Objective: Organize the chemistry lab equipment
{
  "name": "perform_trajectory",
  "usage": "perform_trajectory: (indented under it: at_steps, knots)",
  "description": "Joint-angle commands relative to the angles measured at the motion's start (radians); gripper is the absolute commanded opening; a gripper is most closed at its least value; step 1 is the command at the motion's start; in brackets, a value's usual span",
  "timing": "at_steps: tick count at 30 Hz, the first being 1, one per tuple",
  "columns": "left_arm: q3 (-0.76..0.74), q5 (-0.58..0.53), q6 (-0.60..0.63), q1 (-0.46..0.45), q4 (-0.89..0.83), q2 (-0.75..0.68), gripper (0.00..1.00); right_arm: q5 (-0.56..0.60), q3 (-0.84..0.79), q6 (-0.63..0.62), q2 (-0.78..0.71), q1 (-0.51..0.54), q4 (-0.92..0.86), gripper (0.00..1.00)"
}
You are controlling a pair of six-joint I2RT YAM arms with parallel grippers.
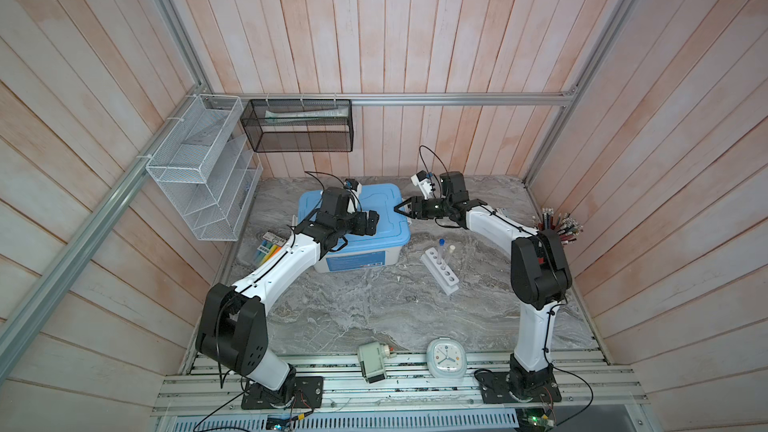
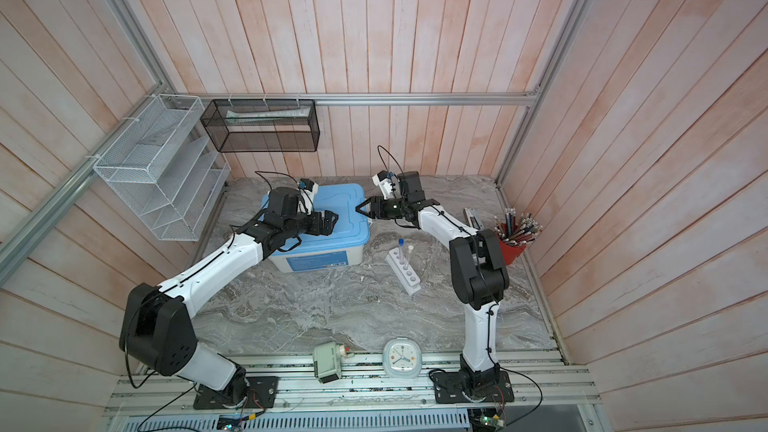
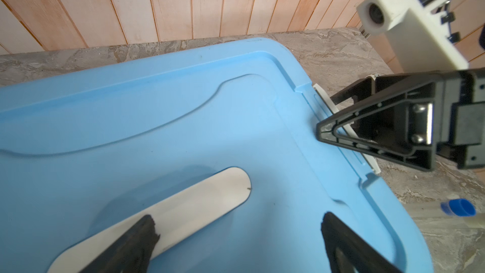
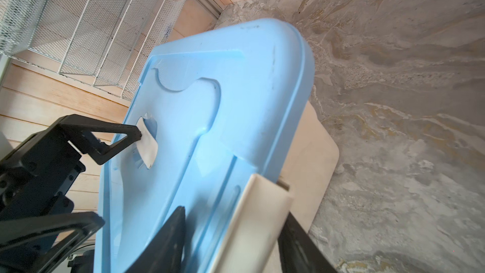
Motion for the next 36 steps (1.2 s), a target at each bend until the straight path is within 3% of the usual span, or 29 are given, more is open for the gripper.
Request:
perform_trajectory:
  at_steps: [1, 36]
  knots:
    - [-0.037, 0.016, -0.011, -0.004, -0.061, 0.009, 1.0, 0.08, 0.023, -0.041, -0.005, 0.01, -0.08, 0.56]
    - [-0.042, 0.013, 0.009, 0.0, -0.067, -0.013, 1.0, 0.313, 0.098, -0.07, -0.002, 0.061, -0.215, 0.49]
